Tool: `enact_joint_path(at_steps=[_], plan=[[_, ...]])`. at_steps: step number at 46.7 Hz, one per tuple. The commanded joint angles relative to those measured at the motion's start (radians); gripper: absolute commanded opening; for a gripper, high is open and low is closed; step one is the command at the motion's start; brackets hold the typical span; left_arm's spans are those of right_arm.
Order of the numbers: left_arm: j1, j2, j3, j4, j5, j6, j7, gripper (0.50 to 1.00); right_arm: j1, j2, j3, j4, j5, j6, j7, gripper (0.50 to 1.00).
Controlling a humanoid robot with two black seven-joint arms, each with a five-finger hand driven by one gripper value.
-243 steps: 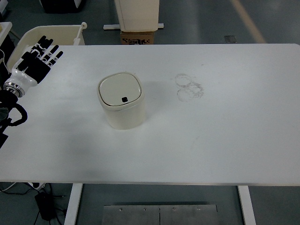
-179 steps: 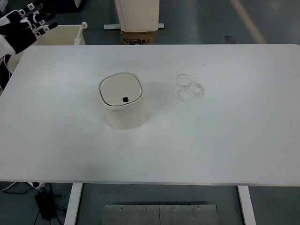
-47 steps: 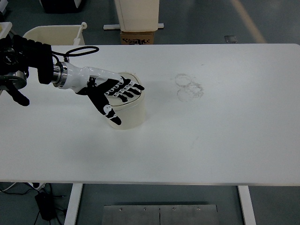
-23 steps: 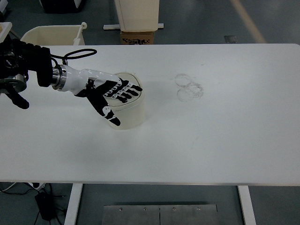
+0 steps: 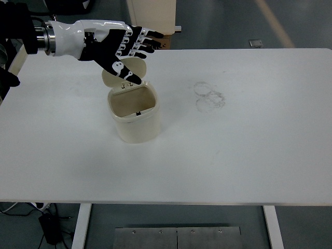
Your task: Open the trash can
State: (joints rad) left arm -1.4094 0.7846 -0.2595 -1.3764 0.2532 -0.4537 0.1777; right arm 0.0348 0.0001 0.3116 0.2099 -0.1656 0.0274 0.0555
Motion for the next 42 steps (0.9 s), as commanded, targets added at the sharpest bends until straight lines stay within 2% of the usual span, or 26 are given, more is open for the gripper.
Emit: enact_joint_path(at_steps=[1, 11, 17, 25, 42], plan=[[0.035, 0.008, -0.075, 0.037, -0.069, 0.0, -0.027, 1.0, 0.0, 0.0, 0.0, 0.0, 0.0, 0.0, 0.0, 0.993], [0.131, 0.007, -0.233, 0.183, -0.195, 0.0, -0.07, 1.0, 0.0, 0.0, 0.0, 0.0, 0.0, 0.0, 0.0, 0.993], [0.194, 0.008, -0.288, 0.227, -0.281, -0.002, -0.099, 1.0, 0.0, 0.0, 0.0, 0.0, 0.0, 0.0, 0.0, 0.993], [0.305, -0.004, -0.379, 0.304, -0.339, -0.002, -0.201, 1.0, 0.0, 0.0, 0.0, 0.0, 0.0, 0.0, 0.0, 0.993], [0.417, -0.015, -0.457, 0.507, -0.609, -0.008, -0.204, 1.0, 0.0, 0.0, 0.0, 0.0, 0.0, 0.0, 0.0, 0.993]])
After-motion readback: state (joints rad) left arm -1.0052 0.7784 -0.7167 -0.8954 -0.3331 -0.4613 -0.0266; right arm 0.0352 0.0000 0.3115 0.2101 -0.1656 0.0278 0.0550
